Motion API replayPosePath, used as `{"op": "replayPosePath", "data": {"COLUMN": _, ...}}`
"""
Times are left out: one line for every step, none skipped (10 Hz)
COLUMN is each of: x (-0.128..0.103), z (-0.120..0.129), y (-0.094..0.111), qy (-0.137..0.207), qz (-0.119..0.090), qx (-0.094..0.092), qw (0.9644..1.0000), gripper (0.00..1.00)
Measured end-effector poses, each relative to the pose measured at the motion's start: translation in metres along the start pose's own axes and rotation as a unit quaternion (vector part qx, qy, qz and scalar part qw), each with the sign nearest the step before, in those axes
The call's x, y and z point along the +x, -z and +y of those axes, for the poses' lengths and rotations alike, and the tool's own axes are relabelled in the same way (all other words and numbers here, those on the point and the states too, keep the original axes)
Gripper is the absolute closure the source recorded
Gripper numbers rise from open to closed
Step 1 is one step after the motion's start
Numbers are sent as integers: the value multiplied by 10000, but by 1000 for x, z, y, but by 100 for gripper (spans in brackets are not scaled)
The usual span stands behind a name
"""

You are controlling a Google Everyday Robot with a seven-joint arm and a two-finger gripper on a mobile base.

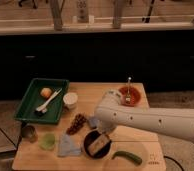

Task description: Place eraser in purple bowl

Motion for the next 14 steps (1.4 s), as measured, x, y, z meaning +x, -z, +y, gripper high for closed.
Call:
{"op": "replayPosePath", "data": {"x": 0, "z": -1, "y": 0, "qy": 56, "qz": 4, "qx": -5, "qw": 10000, "gripper": 74}}
{"op": "replayPosePath", "data": {"x": -1, "z": -1, "y": 0, "qy": 67, "qz": 5, "qx": -9, "qw": 10000, "gripper": 74}}
{"op": "replayPosePath", "data": {"x": 0, "z": 0, "y": 0, "qy": 62, "qz": 6, "qx": -9, "qw": 10000, "gripper": 74}}
{"op": "replayPosePath", "data": {"x": -1, "z": 0, "y": 0, "qy": 56, "qz": 6, "qx": -9, "qw": 10000, "gripper": 74}}
{"op": "replayPosePath", "data": {"x": -1, "z": 0, "y": 0, "qy": 58, "qz": 7, "qx": -7, "qw": 10000, "gripper": 74}}
{"op": "replayPosePath", "data": {"x": -1, "z": 0, "y": 0, "qy": 60, "qz": 7, "qx": -6, "qw": 10000, "gripper": 74}}
{"op": "replayPosePath", "data": {"x": -1, "z": -1, "y": 0, "qy": 62, "qz": 7, "qx": -6, "qw": 10000, "gripper": 74}}
{"op": "replayPosePath", "data": {"x": -1, "z": -1, "y": 0, "qy": 63, "qz": 7, "qx": -6, "qw": 10000, "gripper": 74}}
{"op": "replayPosePath", "data": {"x": -1, "z": -1, "y": 0, "qy": 63, "qz": 7, "qx": -5, "qw": 10000, "gripper": 74}}
{"op": "replayPosePath", "data": {"x": -1, "z": -1, "y": 0, "qy": 63, "qz": 7, "qx": -6, "qw": 10000, "gripper": 74}}
{"op": "replayPosePath", "data": {"x": -1, "z": -1, "y": 0, "qy": 66, "qz": 6, "qx": -6, "qw": 10000, "gripper": 74}}
{"op": "replayPosePath", "data": {"x": -1, "z": -1, "y": 0, "qy": 68, "qz": 5, "qx": -5, "qw": 10000, "gripper": 74}}
{"op": "replayPosePath", "data": {"x": -1, "z": -1, "y": 0, "qy": 68, "qz": 3, "qx": -4, "qw": 10000, "gripper": 74}}
{"op": "replayPosePath", "data": {"x": -1, "z": -2, "y": 0, "qy": 71, "qz": 1, "qx": -3, "qw": 10000, "gripper": 74}}
